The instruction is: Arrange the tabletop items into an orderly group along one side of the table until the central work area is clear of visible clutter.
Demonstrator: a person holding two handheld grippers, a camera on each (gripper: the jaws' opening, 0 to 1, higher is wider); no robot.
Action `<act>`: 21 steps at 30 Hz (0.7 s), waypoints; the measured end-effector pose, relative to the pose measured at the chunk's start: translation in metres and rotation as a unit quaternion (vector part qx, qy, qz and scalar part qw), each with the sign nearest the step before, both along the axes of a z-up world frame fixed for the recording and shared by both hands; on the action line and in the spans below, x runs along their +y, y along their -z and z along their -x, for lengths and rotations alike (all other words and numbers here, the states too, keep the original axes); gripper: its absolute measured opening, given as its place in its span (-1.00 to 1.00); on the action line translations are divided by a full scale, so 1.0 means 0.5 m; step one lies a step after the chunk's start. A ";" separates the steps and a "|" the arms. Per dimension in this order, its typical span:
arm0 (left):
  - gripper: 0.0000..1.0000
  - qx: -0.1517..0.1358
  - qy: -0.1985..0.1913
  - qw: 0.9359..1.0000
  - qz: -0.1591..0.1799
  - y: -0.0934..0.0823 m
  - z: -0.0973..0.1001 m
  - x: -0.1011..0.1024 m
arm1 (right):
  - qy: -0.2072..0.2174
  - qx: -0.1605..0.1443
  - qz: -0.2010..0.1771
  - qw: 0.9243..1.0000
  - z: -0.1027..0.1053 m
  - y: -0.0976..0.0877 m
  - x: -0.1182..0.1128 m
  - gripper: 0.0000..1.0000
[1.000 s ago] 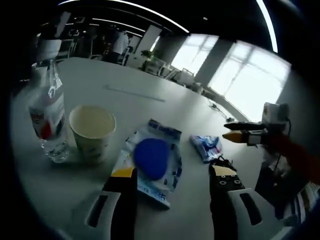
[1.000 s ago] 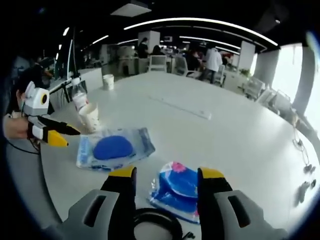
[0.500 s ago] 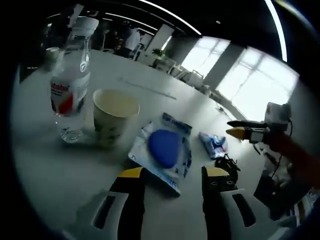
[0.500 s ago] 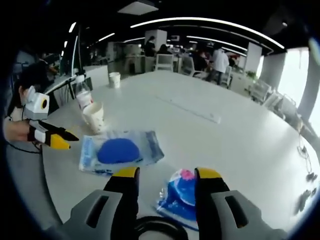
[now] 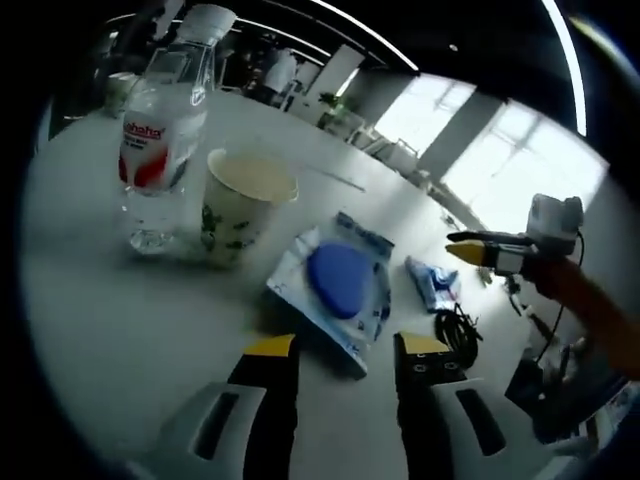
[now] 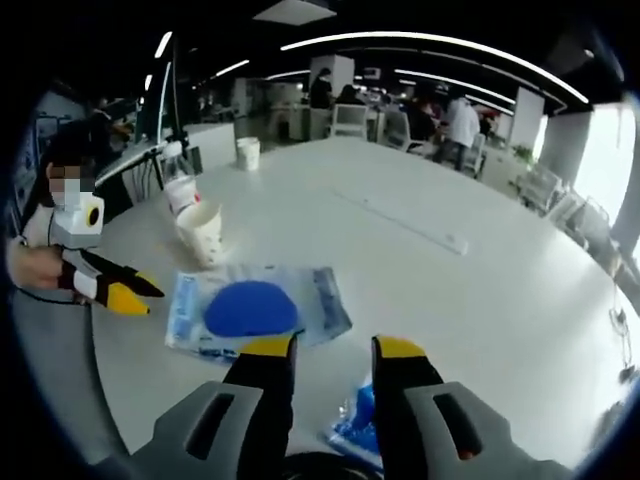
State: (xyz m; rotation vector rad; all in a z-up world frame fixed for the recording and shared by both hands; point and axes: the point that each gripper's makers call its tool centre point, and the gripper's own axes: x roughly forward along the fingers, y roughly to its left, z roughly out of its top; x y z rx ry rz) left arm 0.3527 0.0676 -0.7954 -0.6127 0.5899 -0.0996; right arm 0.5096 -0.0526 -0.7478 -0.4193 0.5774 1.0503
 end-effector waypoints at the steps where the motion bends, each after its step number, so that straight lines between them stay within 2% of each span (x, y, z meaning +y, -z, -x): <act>1: -0.33 0.000 0.001 1.000 0.001 0.001 0.000 -0.002 | -0.002 0.001 0.003 1.000 -0.001 0.003 0.002 -0.48; 7: -0.31 0.008 0.001 1.000 0.003 0.007 -0.001 -0.006 | -0.011 0.000 0.003 1.000 -0.007 0.002 0.014 -0.53; 21: -0.42 0.032 -0.001 0.999 0.017 0.032 -0.008 -0.012 | -0.028 0.012 0.017 0.999 -0.013 0.035 0.045 -0.58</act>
